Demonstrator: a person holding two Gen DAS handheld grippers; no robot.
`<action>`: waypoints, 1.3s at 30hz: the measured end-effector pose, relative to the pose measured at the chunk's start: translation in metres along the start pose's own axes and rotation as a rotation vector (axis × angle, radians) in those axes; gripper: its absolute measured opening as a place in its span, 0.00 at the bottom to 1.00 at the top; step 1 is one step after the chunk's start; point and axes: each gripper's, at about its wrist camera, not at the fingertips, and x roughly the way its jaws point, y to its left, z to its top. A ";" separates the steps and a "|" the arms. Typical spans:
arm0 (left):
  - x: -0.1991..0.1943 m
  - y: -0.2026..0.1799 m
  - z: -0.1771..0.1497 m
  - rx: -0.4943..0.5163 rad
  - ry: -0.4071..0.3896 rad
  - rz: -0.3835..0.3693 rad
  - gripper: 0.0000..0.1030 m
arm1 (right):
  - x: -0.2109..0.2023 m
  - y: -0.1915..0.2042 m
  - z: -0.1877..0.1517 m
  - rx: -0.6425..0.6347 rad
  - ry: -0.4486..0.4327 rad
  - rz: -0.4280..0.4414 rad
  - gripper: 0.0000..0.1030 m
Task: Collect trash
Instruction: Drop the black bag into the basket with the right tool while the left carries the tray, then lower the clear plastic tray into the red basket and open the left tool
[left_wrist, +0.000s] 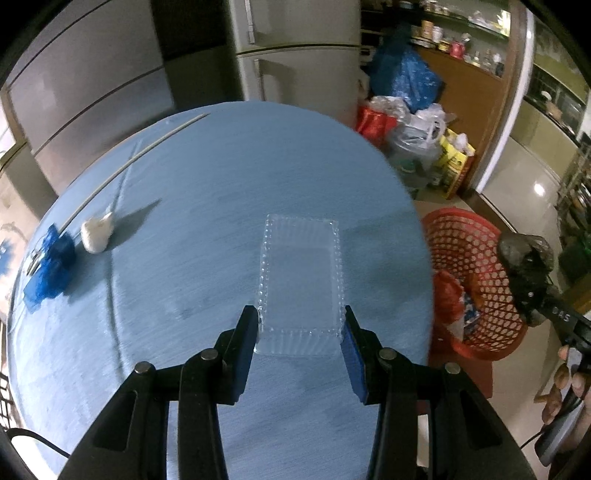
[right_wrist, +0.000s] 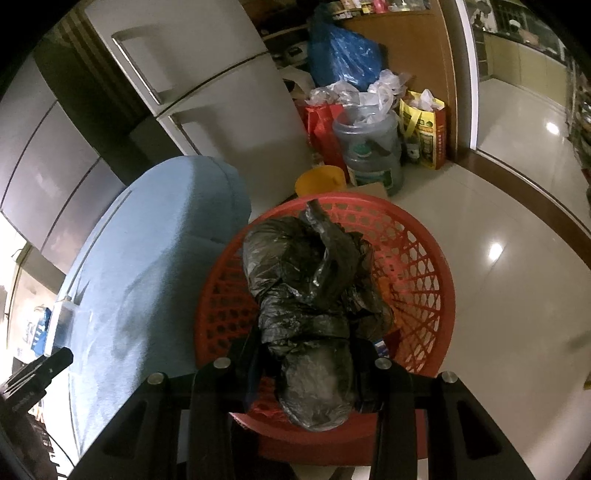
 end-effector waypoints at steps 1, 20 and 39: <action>0.001 -0.003 0.001 0.007 0.000 -0.006 0.44 | 0.000 -0.002 0.001 0.003 -0.002 -0.005 0.38; 0.016 -0.091 0.036 0.174 0.012 -0.117 0.44 | -0.016 -0.040 0.014 0.151 -0.043 -0.064 0.73; 0.056 -0.163 0.052 0.274 0.140 -0.217 0.65 | -0.045 -0.059 0.022 0.196 -0.099 -0.091 0.73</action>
